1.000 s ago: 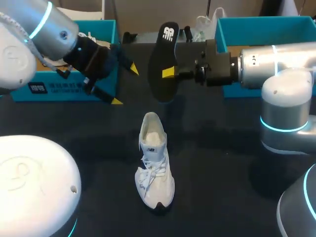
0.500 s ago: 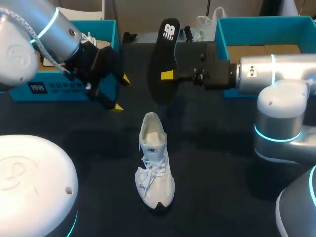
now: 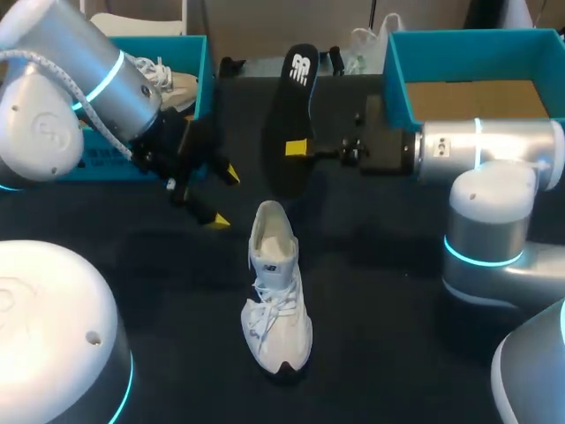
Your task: Take the shoe out of the shoebox, open the shoe tongue, remove and reinsert the insole, then place the shoe into the shoebox
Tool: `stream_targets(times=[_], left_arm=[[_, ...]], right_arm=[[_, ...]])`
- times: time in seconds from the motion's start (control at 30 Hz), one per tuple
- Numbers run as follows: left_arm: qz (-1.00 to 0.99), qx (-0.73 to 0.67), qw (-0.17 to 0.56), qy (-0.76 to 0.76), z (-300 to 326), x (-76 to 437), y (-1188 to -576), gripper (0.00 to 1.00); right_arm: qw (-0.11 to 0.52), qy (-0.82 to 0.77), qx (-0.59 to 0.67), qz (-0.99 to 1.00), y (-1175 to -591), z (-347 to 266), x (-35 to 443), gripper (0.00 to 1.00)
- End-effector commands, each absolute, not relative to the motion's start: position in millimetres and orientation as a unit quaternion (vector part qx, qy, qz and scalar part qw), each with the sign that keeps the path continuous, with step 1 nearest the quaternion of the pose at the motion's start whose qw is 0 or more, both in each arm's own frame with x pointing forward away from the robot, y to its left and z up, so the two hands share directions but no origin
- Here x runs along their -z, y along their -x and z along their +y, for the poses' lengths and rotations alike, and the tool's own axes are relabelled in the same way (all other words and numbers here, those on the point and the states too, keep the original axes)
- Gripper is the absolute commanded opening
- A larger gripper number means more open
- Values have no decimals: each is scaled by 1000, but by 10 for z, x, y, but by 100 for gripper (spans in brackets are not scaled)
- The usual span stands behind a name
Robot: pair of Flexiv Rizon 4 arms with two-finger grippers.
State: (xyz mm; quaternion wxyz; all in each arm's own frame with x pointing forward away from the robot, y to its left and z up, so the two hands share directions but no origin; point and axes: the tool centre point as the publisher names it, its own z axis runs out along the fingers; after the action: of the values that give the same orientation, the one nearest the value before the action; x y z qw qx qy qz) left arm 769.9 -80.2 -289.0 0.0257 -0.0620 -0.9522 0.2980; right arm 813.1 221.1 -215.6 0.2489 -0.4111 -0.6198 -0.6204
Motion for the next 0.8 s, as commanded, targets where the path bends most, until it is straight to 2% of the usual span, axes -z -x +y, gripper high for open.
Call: stream_targets(times=[0.03, 0.43, 0.6, 0.8], left_arm=[[-952, -300, 27, 63, -837, 2961, -7726, 100], [-951, -299, 53, 56, -818, 3150, -7663, 100], [-955, -290, 37, 53, -793, 3235, -7599, 100], [-940, -332, 59, 49, -781, 3318, -7558, 100]], right_arm=[[241, 416, 632, -609, -8090, 2289, 2207, 0], [242, 406, 637, -610, -8114, 2370, 2317, 0], [231, 400, 636, -618, -8120, 2428, 2400, 0], [231, 399, 638, -617, -8081, 2469, 2522, 0]])
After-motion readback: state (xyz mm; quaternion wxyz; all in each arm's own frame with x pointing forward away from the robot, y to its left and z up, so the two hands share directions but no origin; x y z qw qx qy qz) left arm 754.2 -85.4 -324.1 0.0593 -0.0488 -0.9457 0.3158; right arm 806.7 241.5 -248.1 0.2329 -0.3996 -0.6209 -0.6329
